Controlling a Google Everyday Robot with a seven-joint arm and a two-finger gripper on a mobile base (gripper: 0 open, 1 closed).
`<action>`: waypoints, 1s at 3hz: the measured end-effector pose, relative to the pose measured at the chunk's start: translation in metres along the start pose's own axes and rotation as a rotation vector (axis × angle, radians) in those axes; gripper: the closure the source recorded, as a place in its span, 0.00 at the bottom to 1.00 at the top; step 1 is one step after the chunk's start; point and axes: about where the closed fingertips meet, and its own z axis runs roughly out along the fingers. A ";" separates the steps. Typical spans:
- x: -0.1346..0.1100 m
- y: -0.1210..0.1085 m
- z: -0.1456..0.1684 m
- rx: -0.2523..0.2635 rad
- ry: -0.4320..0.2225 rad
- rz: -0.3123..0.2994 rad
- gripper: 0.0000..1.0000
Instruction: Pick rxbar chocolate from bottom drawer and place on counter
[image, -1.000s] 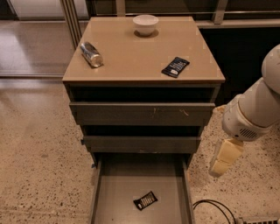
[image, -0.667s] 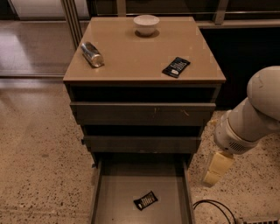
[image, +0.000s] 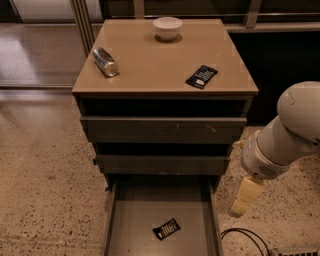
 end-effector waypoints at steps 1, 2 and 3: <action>-0.002 0.011 0.048 -0.030 0.028 -0.062 0.00; 0.005 0.025 0.110 -0.062 0.039 -0.075 0.00; 0.006 0.034 0.160 -0.072 0.044 -0.085 0.00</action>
Offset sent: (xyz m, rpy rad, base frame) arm -0.0200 0.0521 -0.1871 -0.0263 0.0790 0.1078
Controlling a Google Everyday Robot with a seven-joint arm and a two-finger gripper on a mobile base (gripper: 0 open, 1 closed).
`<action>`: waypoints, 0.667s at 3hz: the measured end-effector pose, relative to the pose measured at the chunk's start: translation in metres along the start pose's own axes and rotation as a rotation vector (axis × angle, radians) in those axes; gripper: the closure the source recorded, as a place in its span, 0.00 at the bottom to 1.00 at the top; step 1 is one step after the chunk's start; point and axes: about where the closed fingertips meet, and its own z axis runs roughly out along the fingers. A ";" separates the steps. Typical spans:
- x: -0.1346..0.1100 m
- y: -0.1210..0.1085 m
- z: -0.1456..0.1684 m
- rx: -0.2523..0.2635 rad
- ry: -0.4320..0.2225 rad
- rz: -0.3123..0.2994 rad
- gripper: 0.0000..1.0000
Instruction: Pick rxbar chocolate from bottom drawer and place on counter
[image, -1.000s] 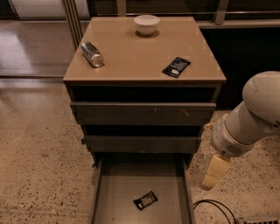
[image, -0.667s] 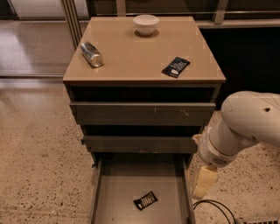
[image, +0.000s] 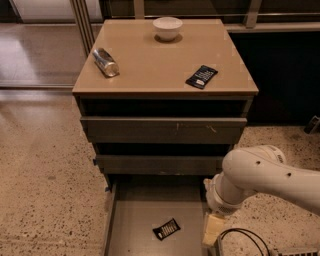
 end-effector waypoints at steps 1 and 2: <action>-0.011 0.000 0.042 0.026 0.014 -0.013 0.00; -0.011 0.000 0.042 0.026 0.014 -0.013 0.00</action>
Offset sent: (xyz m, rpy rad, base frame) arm 0.0009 0.0179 -0.0314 -0.0156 -0.0143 0.0145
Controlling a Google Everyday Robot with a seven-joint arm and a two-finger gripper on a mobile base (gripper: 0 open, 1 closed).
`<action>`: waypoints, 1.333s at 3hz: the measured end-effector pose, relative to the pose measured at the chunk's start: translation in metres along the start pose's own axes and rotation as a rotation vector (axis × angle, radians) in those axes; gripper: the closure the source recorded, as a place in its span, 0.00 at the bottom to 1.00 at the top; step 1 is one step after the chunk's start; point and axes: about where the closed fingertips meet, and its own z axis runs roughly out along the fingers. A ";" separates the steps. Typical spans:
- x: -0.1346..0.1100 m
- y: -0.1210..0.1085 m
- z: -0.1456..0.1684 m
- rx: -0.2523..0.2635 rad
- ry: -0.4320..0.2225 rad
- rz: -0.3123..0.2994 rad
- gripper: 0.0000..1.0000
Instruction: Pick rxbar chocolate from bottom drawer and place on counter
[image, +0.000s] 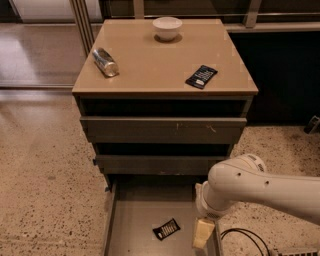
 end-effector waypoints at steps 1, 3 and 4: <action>-0.008 0.000 0.012 0.003 -0.022 -0.006 0.00; -0.026 0.009 0.082 0.008 -0.046 -0.031 0.00; -0.026 0.014 0.118 0.004 -0.070 -0.033 0.00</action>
Offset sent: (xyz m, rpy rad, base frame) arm 0.0095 0.0510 -0.0731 0.0328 -0.0573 0.0266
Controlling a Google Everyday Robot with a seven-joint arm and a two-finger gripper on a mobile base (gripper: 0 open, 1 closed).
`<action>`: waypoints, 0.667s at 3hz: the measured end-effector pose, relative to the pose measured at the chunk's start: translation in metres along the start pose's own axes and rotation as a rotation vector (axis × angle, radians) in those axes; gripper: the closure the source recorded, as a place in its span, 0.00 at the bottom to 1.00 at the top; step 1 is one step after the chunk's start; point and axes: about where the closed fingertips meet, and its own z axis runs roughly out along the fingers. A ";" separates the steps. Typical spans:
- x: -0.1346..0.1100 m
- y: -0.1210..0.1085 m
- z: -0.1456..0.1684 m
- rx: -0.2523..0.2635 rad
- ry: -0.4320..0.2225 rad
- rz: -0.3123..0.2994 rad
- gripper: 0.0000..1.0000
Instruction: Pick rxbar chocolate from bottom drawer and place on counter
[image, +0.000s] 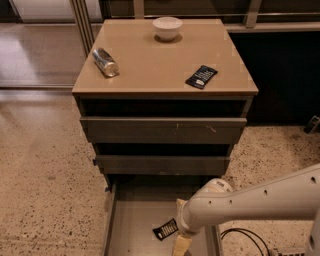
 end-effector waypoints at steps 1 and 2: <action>0.019 0.006 0.046 -0.006 -0.048 0.049 0.00; 0.020 0.005 0.048 -0.002 -0.051 0.052 0.00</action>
Offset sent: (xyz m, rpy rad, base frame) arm -0.0134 0.0070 -0.0833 0.0563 -0.0044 -0.0676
